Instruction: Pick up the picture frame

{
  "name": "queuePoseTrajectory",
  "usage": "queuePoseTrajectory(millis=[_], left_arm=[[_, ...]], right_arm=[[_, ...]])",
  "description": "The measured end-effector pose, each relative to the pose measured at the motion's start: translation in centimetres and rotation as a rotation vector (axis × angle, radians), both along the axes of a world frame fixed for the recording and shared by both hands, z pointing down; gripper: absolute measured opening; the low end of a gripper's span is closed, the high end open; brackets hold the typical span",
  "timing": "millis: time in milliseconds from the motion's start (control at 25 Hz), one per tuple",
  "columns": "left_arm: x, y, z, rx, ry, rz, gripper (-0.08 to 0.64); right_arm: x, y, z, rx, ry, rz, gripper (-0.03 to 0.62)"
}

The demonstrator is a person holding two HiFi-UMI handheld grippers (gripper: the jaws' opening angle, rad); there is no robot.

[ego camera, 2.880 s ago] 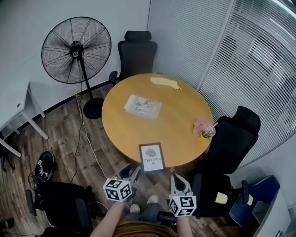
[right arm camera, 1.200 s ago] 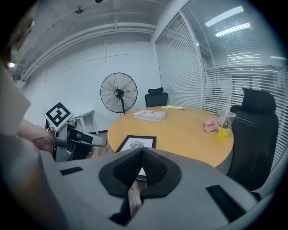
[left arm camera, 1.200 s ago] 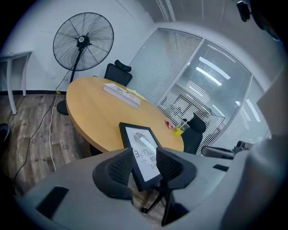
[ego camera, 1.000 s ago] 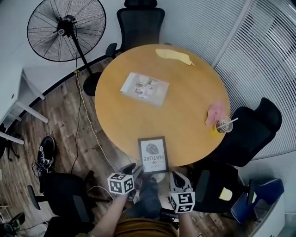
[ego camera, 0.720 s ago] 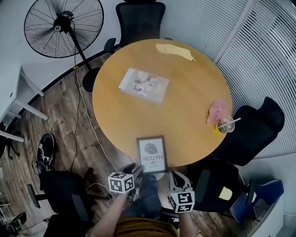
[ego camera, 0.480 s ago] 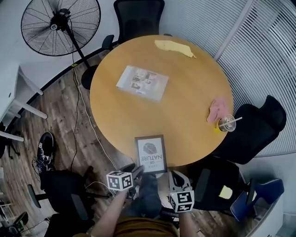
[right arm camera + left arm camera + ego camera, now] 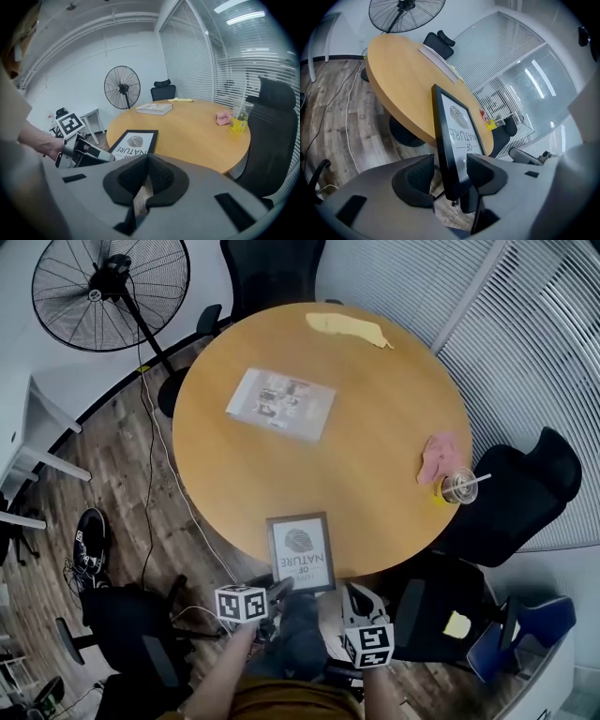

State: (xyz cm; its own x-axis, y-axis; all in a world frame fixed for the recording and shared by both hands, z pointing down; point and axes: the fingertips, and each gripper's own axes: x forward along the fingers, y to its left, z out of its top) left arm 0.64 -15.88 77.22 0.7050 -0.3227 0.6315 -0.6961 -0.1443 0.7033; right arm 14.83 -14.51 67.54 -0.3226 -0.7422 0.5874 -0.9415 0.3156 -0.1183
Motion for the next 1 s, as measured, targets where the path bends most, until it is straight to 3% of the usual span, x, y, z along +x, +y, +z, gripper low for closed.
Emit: queuePoseTrajectory(millis=[160, 360, 1000], left_arm=[[0.4, -0.2, 0.1, -0.018, 0.018, 0.015, 0.219], [0.9, 0.0, 0.0, -0.084, 0.102, -0.015, 0.181], [1.2, -0.1, -0.1, -0.139, 0.234, -0.087, 0.132]], right_arm=[[0.2, -0.1, 0.3, -0.013, 0.009, -0.004, 0.012], [0.2, -0.4, 0.5, -0.023, -0.002, -0.007, 0.012], [0.3, -0.2, 0.3, -0.036, -0.049, 0.004, 0.012]])
